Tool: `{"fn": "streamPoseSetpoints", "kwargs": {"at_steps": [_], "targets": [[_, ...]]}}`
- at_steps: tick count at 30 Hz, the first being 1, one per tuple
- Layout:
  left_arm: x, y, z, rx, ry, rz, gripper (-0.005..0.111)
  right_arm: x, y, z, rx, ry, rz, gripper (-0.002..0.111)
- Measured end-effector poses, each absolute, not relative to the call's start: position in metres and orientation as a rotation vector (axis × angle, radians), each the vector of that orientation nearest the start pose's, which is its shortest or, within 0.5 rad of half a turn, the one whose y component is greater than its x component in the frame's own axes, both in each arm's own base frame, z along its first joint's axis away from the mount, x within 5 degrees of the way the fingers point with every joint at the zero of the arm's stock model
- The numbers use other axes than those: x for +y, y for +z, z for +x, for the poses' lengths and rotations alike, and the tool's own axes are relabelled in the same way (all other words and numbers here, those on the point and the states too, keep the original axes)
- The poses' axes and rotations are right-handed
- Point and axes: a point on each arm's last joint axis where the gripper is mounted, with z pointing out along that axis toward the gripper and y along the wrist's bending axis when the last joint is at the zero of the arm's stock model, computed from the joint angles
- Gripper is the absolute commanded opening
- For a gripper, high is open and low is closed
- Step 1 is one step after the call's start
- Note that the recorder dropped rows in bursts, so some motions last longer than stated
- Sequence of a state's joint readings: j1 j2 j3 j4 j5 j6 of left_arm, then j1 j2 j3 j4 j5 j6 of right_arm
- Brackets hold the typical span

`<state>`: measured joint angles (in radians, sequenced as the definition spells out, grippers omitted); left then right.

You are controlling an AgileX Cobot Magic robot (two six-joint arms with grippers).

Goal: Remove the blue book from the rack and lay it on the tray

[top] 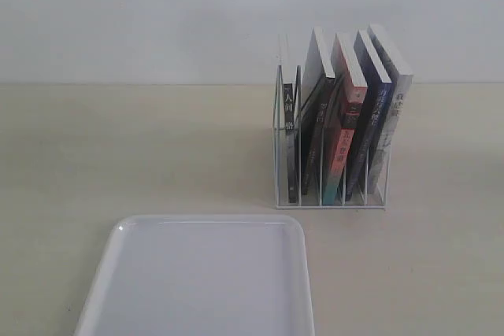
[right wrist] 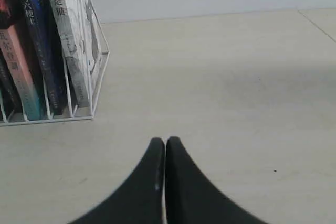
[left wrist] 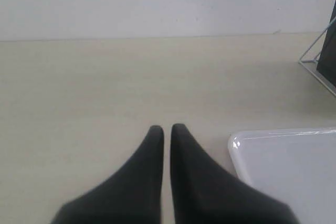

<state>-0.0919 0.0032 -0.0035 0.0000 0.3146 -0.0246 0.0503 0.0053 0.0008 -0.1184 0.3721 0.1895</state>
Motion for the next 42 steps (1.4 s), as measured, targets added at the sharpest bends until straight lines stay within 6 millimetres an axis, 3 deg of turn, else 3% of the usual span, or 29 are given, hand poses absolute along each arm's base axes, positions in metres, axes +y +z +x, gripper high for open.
{"fn": "streamPoseSetpoints", "kwargs": {"at_steps": [6,11,18,26,31,34,37,42], "targets": [[-0.005,0.186,0.054,1.798,-0.083,0.061,0.004,-0.003,0.182,0.054,1.832,-0.021,0.0,0.0],[-0.005,0.186,0.054,1.798,-0.083,0.061,0.004,-0.003,0.198,0.057,1.641,-0.217,-0.214,0.0],[-0.005,0.186,0.054,1.798,-0.083,0.061,0.004,0.006,0.22,0.055,1.374,-0.214,-0.305,0.0],[-0.005,0.186,0.054,1.798,-0.083,0.061,0.004,0.018,0.259,0.037,0.898,-0.06,-0.287,0.0],[-0.005,0.186,0.054,1.798,-0.083,0.061,0.004,0.008,0.317,0.022,0.735,0.049,-0.107,0.0],[-0.005,0.186,0.054,1.798,-0.083,0.061,0.004,0.006,0.354,0.033,0.791,0.064,-0.071,0.0],[-0.005,0.186,0.054,1.798,-0.083,0.061,0.004,0.006,0.385,0.06,0.996,0.055,-0.055,0.0],[-0.005,0.186,0.054,1.798,-0.083,0.061,0.004,0.005,0.401,0.123,1.538,0.021,-0.03,0.0]]}}
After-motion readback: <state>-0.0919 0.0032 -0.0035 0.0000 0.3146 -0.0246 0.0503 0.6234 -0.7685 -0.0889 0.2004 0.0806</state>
